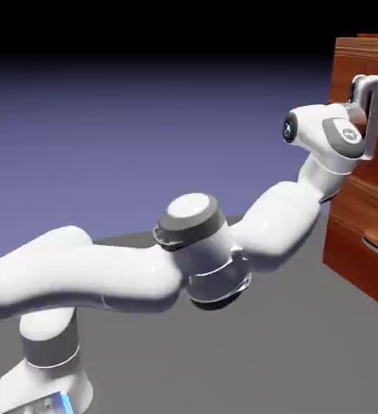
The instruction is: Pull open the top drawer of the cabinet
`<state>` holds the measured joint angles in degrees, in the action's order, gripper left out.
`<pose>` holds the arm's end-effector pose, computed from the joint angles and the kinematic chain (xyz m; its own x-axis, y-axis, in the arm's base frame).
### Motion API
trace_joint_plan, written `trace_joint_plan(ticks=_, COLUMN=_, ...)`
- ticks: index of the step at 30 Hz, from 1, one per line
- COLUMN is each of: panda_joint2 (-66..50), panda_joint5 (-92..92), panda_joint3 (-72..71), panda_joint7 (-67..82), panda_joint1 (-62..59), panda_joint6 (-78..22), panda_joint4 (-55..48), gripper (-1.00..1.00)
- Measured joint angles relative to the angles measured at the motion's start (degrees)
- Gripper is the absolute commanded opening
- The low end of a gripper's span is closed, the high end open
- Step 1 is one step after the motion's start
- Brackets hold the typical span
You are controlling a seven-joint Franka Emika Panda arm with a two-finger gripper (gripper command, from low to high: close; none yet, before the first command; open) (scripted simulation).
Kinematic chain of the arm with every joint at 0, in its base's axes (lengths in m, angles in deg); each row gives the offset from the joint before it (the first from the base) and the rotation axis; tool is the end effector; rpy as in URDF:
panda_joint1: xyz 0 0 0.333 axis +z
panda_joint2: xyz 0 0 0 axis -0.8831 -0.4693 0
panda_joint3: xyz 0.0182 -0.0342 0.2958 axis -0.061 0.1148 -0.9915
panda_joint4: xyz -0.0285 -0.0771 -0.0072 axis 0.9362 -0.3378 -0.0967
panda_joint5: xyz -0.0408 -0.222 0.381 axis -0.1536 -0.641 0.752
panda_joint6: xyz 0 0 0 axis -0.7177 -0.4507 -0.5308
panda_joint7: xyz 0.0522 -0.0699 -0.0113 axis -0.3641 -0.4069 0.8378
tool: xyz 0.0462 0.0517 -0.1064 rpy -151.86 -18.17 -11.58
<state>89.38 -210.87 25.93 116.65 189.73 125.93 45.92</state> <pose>0.7638 0.0406 0.5762 0.0020 -0.7076 -0.7066 0.0003 0.7066 -0.7076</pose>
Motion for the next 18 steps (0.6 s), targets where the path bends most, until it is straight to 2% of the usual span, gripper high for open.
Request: trace_joint_plan(ticks=18, panda_joint2=1.3, panda_joint5=1.2, panda_joint3=-6.5, panda_joint7=-8.4, panda_joint1=-25.0, panda_joint6=-12.5, panda_joint4=37.3, gripper=-1.00)
